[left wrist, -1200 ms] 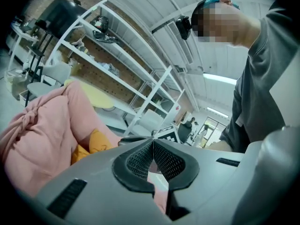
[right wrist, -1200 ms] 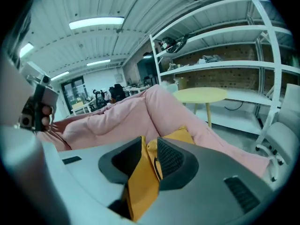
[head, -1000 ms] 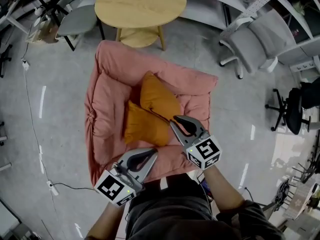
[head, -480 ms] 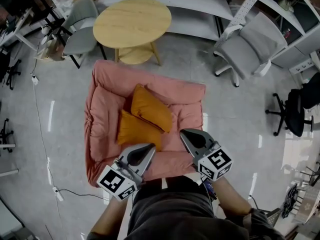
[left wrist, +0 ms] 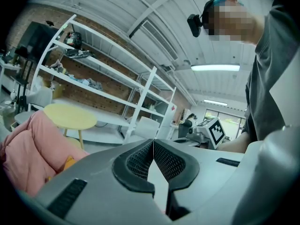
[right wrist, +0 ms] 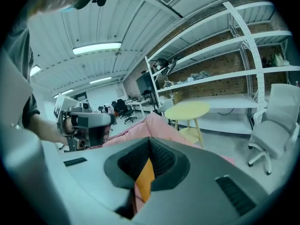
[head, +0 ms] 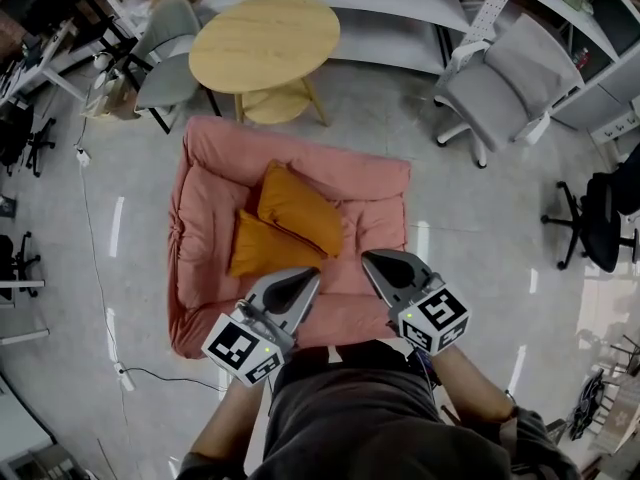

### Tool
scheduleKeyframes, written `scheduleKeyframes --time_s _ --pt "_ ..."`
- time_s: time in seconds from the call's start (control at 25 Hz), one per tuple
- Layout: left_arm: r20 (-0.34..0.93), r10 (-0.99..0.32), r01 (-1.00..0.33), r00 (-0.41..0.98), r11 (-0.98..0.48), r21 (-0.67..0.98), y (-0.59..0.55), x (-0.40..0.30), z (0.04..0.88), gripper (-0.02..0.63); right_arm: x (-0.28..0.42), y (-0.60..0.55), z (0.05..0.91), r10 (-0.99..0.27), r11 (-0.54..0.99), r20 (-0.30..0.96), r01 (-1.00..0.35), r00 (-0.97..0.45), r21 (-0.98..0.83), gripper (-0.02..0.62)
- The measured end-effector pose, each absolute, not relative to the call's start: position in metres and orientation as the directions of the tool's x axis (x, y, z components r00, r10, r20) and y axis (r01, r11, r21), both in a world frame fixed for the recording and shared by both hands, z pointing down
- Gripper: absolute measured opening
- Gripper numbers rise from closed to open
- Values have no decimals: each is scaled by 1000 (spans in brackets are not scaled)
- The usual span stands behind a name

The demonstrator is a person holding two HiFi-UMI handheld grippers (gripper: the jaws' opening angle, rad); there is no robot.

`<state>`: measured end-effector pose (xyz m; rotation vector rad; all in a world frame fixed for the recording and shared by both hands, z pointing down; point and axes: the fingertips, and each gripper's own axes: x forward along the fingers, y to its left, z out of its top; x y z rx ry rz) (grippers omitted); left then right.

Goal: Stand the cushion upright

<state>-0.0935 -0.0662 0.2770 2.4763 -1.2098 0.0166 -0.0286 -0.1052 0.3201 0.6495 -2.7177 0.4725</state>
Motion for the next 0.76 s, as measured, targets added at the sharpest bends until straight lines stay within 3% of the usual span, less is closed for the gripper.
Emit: scheduleKeyframes --time_s 0.76 --pt "181 -785 -786 593 -515 342 -52 -74 285 11 -10 -96 322 -331 864 376 -439 -865 -248 15"
